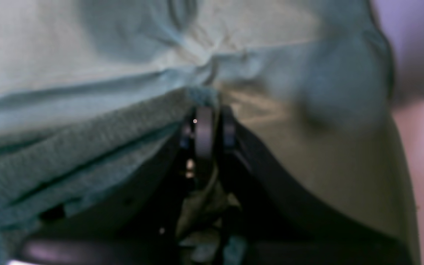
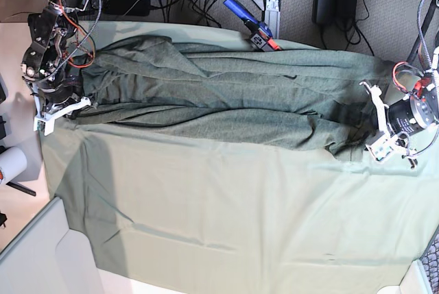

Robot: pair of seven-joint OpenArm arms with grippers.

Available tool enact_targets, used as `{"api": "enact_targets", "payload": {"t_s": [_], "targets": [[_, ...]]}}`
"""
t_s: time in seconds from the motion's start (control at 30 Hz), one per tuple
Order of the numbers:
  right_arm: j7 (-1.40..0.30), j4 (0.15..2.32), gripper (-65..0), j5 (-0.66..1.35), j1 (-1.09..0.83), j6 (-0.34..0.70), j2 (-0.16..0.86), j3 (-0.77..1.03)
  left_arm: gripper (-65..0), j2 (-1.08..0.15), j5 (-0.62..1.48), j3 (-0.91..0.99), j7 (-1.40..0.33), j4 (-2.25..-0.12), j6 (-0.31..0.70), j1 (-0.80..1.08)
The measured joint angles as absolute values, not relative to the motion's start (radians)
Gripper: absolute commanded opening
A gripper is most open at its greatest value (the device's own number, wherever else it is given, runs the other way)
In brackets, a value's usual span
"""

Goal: Fold the T-shirt properly
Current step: 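Drag the held shirt end away from the right gripper, straightening it lengthwise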

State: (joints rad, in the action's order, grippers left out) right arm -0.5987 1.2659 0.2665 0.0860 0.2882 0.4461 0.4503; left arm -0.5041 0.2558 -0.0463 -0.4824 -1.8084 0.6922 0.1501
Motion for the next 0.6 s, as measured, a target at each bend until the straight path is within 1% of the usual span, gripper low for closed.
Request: {"api": "enact_targets", "payload": {"t_s": [0.07,0.1,0.23,0.4,0.43,0.5,0.6], "targets": [[-0.598,1.266,-65.0,0.267,0.086,0.288,0.446,0.450,-39.0,-0.507,0.255,-0.047,-0.483,-1.808,0.693,0.165],[-0.599,1.266,-65.0,0.268,0.086,0.288,0.446,0.450,-36.6,-0.507,0.256,-0.046,-0.483,-1.808,0.693,0.174],[-0.599,1.266,-65.0,0.269,0.086,0.288,0.446,0.450,-30.5,-0.507,0.258,-0.047,-0.483,-1.808,0.693,0.212],[-0.599,1.266,-65.0,0.270,0.086,0.288,0.446,0.450,-30.1,-0.507,0.263,-0.047,-0.503,-1.808,0.693,0.249],[-0.598,1.266,-65.0,0.270,0.086,0.288,0.446,0.450,-30.1,-0.507,0.303,-0.047,-0.556,-1.808,0.693,0.245],[-0.598,1.266,-65.0,0.270,0.086,0.288,0.446,0.450,-30.2,-0.510,0.457,-0.040,-0.651,-1.808,0.693,0.243],[-0.598,1.266,-65.0,0.270,0.086,0.288,0.446,0.450,-30.2,-0.513,0.647,0.029,-0.678,-1.808,0.693,0.243]]}}
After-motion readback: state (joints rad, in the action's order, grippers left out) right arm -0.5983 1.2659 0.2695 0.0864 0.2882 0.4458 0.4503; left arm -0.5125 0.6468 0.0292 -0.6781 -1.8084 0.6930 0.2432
